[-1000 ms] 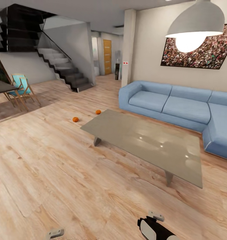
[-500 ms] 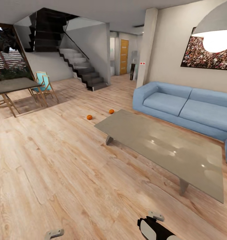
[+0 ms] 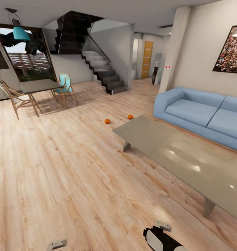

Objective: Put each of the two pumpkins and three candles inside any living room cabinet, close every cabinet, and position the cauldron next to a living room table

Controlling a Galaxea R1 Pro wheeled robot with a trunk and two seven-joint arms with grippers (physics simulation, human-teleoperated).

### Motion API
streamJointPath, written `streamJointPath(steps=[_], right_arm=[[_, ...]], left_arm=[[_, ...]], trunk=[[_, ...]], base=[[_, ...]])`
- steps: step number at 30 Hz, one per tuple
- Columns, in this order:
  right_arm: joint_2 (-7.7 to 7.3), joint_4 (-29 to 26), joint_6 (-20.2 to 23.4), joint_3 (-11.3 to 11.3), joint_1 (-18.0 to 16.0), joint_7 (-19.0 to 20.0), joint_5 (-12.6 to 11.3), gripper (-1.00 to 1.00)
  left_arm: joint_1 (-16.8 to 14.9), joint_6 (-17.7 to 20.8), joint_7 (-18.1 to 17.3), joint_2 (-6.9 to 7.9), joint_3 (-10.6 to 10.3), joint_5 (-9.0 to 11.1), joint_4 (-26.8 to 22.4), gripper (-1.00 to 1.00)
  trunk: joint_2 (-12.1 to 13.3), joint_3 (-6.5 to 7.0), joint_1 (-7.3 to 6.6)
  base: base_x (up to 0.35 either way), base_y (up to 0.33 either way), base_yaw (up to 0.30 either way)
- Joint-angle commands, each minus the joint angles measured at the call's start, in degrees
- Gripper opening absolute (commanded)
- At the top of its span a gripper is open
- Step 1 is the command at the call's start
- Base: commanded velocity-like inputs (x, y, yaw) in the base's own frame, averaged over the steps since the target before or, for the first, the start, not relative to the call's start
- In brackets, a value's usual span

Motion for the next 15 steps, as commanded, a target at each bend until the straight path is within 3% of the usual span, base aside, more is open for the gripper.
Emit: streamJointPath(steps=[1, 15], right_arm=[[0.0, 0.0, -0.1, 0.0, 0.0, 0.0, -0.2, -1.0], [0.0, 0.0, -0.1, 0.0, 0.0, 0.0, -0.2, -1.0]], left_arm=[[0.0, 0.0, 0.0, 0.0, 0.0, 0.0, 0.0, 1.0], [0.0, 0.0, 0.0, 0.0, 0.0, 0.0, 0.0, 1.0]], trunk=[[0.0, 0.0, 0.0], [0.0, 0.0, 0.0]], base=[[0.0, 0.0, 0.289], [0.0, 0.0, 0.288]])
